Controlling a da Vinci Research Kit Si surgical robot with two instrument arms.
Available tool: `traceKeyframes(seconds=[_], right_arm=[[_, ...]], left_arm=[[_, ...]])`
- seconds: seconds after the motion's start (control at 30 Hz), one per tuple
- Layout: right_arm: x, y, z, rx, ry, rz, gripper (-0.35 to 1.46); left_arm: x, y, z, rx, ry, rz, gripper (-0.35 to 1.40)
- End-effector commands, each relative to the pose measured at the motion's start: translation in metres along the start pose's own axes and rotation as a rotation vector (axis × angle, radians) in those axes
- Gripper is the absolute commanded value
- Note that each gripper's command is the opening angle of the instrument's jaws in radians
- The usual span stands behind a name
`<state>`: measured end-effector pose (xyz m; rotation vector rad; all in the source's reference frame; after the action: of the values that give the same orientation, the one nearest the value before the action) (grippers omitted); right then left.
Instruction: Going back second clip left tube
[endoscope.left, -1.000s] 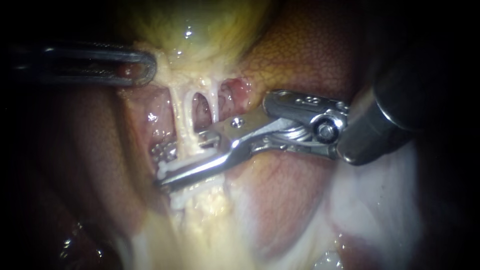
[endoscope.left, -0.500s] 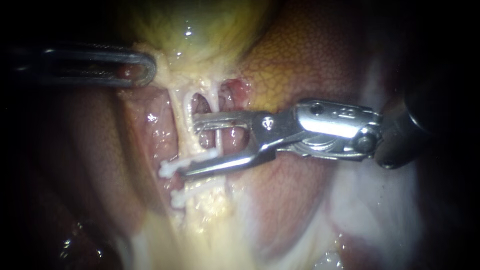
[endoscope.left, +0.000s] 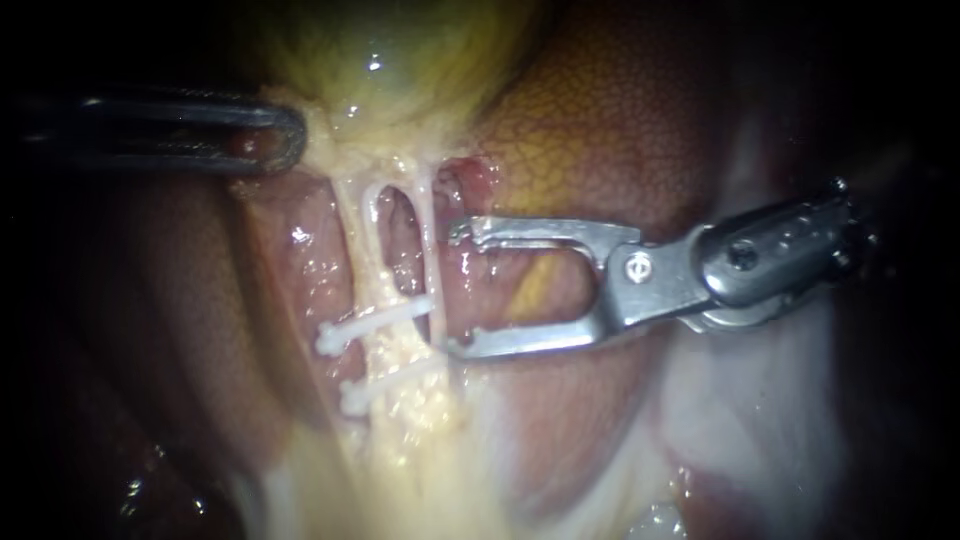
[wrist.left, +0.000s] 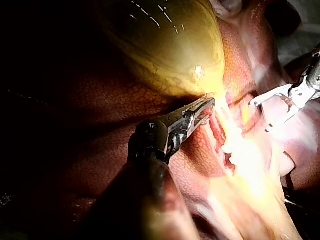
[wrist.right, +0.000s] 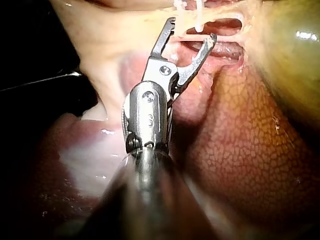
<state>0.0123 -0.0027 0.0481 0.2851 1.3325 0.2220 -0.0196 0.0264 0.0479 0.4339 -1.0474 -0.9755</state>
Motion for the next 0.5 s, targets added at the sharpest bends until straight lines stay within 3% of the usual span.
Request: traceKeyframes(seconds=[0.03, 0.17, 0.3, 0.5], right_arm=[[0.0005, -0.0004, -0.0004, 0.014, -0.036, -0.011, 0.50], [0.0012, -0.0014, -0.0021, 0.048, -0.110, -0.023, 0.48], [0.0015, -0.0020, -0.0036, 0.058, -0.129, -0.024, 0.46], [0.0017, -0.0016, -0.0042, 0.069, -0.175, -0.025, 0.46]], left_arm=[[0.0000, 0.0000, 0.0000, 0.000, 0.000, 0.000, -0.35], [0.0001, 0.0000, 0.0000, 0.000, 0.000, 0.000, -0.35], [0.0002, 0.0000, 0.0001, -0.001, -0.001, 0.001, -0.35], [0.0003, 0.0001, 0.0002, -0.001, -0.001, 0.001, -0.35]])
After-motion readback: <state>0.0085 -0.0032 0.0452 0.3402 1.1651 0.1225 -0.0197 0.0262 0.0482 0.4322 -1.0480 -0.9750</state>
